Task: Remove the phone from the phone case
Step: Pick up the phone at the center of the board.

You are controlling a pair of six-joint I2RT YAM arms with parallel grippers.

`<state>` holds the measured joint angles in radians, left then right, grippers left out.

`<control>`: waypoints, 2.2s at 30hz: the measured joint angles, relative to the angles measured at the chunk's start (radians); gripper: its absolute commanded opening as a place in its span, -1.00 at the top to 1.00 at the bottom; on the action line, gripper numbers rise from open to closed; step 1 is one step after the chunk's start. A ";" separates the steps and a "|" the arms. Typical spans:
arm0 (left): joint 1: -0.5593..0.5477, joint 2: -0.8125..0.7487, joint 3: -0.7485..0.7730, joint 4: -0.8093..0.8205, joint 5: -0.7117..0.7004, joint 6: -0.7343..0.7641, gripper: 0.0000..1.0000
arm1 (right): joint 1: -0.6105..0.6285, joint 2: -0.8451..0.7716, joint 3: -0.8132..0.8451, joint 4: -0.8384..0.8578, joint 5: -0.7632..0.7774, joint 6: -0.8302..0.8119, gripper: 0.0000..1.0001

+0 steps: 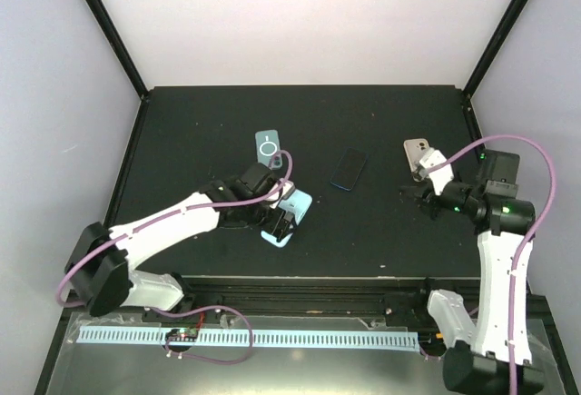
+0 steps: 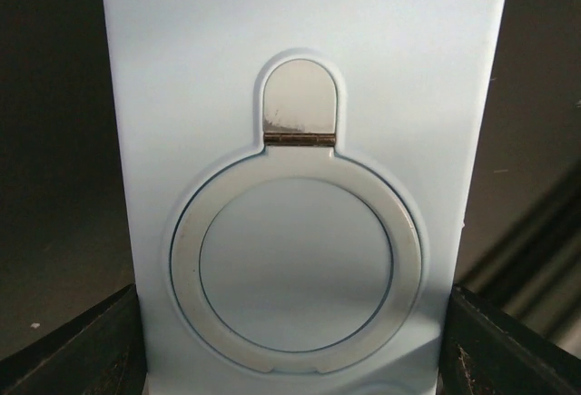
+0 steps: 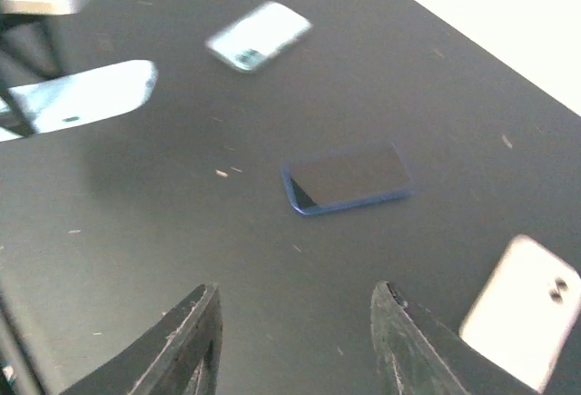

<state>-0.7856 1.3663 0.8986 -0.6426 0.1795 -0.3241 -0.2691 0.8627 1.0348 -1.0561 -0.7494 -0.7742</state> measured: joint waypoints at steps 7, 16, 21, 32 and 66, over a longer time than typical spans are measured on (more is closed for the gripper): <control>0.000 -0.122 0.029 0.011 0.194 0.001 -0.21 | 0.396 -0.065 0.124 -0.109 0.088 -0.122 0.13; -0.001 -0.158 0.000 0.016 0.430 0.005 -0.21 | 0.689 0.015 0.325 -0.131 0.263 -0.265 0.18; -0.001 -0.158 0.000 0.012 0.480 0.010 -0.21 | 1.002 0.108 0.230 -0.084 0.482 -0.264 0.18; -0.001 -0.135 0.000 -0.024 0.549 0.026 -0.21 | 1.340 0.204 0.163 -0.006 0.778 -0.287 0.16; 0.008 -0.236 0.041 -0.050 0.487 0.085 -0.98 | 1.490 0.267 -0.011 0.148 1.005 -0.317 0.98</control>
<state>-0.7780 1.1301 0.9398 -0.6930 0.6662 -0.2394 1.2205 1.1294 1.0237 -0.9085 0.2558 -1.0912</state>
